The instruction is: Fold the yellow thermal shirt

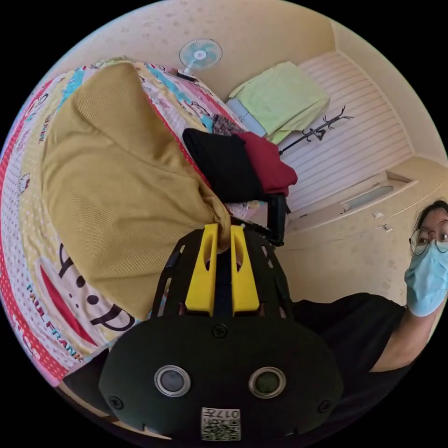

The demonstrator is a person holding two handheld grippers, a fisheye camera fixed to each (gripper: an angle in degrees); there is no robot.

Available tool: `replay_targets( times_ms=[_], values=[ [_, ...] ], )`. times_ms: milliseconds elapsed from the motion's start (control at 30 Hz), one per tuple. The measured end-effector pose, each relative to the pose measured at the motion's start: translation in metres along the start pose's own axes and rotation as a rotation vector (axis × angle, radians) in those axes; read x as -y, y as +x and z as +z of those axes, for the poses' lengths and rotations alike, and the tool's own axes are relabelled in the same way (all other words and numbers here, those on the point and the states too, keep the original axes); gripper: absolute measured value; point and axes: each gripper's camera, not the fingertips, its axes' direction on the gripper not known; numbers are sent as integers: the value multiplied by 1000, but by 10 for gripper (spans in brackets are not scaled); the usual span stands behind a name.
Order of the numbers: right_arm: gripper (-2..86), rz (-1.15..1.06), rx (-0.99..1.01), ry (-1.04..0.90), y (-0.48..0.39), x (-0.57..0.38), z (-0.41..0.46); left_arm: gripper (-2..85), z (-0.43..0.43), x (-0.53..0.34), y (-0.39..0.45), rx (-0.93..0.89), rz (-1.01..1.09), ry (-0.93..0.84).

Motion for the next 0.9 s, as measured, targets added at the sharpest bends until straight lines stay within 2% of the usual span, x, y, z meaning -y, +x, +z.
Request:
replay_targets(
  times_ms=[100, 167, 233, 333, 433, 467, 500, 567, 633, 700, 800, 900],
  values=[
    [4, 36, 29, 124, 11, -10, -28, 70, 52, 0, -28, -143, -80, -93],
    [3, 15, 86, 167, 12, -14, -37, 77, 61, -5, -41, -234, -124, -91],
    [3, -14, 105, 155, 7, -14, -38, 91, 59, -9, -47, -228, -155, -90],
    [4, -38, 86, 112, -4, -14, -30, 127, 45, -8, -47, -110, -165, -186],
    [4, -53, 64, 59, -14, -15, -18, 122, 29, 1, -38, 133, -135, -339],
    [5, -55, 56, 49, -16, -15, -16, 119, 25, 6, -31, 268, -121, -375],
    [6, -65, 38, 33, -21, -16, -12, 118, 24, 10, -26, 385, -102, -383],
    [8, -102, 22, 12, -32, -17, -6, 114, 27, 16, -24, 497, -97, -362],
    [14, -176, 4, -21, -48, -19, 2, 102, 37, 18, -33, 526, -109, -319],
    [15, -208, -24, -91, -57, -19, 15, 95, 61, 15, -60, 487, -161, -348],
    [9, -173, -154, -301, -59, -18, 44, 82, 52, 4, -69, 431, -188, -279],
    [5, -103, -224, -345, -62, -21, 42, 63, 28, -10, -74, 394, -200, -253]
  ],
)
